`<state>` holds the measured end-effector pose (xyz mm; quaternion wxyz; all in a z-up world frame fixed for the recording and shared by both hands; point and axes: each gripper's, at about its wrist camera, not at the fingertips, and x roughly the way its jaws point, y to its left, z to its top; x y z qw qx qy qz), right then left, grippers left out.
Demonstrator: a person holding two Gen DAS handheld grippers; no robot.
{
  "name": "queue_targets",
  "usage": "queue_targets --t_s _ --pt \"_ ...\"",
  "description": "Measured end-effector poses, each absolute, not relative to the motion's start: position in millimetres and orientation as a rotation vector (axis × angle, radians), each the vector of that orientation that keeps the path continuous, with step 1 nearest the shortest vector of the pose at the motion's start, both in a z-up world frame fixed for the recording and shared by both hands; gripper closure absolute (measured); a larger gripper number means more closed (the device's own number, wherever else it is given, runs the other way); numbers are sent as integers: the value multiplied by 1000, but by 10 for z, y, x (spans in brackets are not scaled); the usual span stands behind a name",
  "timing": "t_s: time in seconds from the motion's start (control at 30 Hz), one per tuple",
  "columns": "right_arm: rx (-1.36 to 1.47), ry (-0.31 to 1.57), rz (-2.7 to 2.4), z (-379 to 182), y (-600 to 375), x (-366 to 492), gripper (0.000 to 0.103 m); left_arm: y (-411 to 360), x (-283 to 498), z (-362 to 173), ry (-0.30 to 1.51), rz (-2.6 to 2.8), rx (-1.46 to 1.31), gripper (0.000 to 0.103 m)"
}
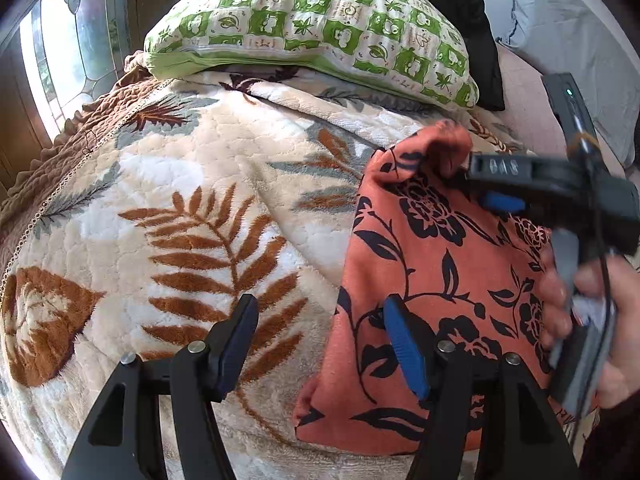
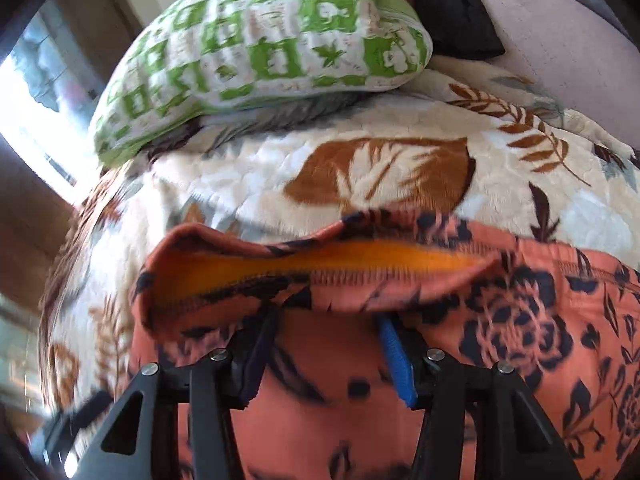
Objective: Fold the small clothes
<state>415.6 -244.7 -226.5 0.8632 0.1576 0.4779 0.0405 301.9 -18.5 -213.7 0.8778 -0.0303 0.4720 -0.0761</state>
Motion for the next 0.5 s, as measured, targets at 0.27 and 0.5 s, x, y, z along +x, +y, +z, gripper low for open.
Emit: queue_targets --t_s 0.27,0.5 --pt "505 800 -30 -1828 -3112 3460 48 -55 2967 -1943 940 -160 -150 37" --pt "454 833 -261 -2080 -3944 1709 48 -624 2739 -1889 890 -253 19 30"
